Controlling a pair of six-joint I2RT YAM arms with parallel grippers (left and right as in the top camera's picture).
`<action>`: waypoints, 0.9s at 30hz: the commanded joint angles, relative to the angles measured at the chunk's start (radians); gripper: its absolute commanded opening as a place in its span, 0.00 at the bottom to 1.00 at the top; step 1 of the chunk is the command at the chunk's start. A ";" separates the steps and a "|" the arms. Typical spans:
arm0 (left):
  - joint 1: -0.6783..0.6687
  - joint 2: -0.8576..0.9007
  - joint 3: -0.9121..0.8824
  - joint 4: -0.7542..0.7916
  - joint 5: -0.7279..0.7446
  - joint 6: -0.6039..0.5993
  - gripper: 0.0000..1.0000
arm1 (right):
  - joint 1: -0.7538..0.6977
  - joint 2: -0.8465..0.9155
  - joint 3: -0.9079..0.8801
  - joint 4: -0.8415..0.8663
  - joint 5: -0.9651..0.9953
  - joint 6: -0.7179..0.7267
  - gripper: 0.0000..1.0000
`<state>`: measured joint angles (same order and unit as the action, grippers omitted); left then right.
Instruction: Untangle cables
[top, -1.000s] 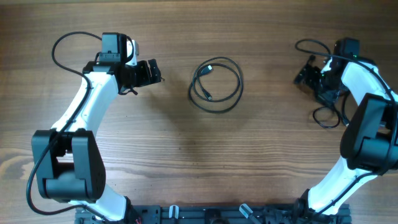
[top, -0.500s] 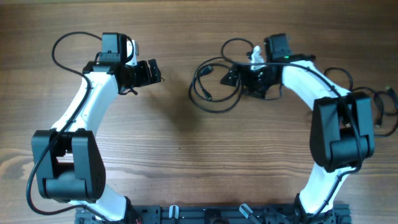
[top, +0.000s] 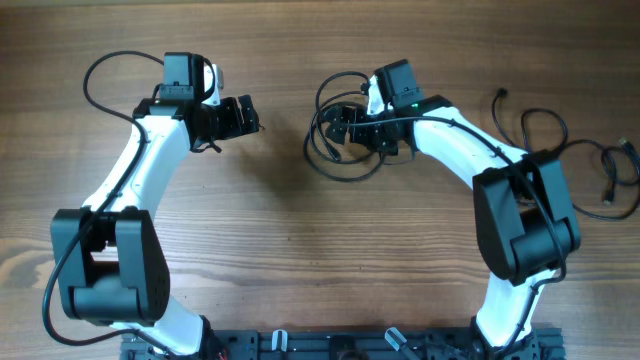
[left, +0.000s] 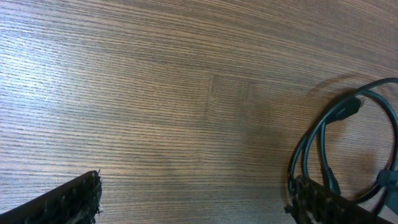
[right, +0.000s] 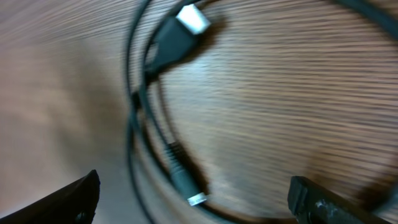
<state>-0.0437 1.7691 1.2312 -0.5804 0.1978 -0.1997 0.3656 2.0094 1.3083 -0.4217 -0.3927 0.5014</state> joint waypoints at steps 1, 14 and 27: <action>0.000 0.013 -0.010 0.003 -0.008 0.005 1.00 | -0.021 0.016 -0.008 -0.034 0.190 0.034 1.00; 0.000 0.013 -0.010 0.003 -0.008 0.004 1.00 | -0.264 0.016 -0.008 -0.284 0.344 -0.008 1.00; 0.000 0.013 -0.010 0.003 -0.009 0.005 1.00 | -0.286 0.016 -0.008 -0.232 0.340 -0.002 1.00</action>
<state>-0.0437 1.7691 1.2312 -0.5804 0.1978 -0.1997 0.0826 2.0006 1.3178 -0.6937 -0.0772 0.5041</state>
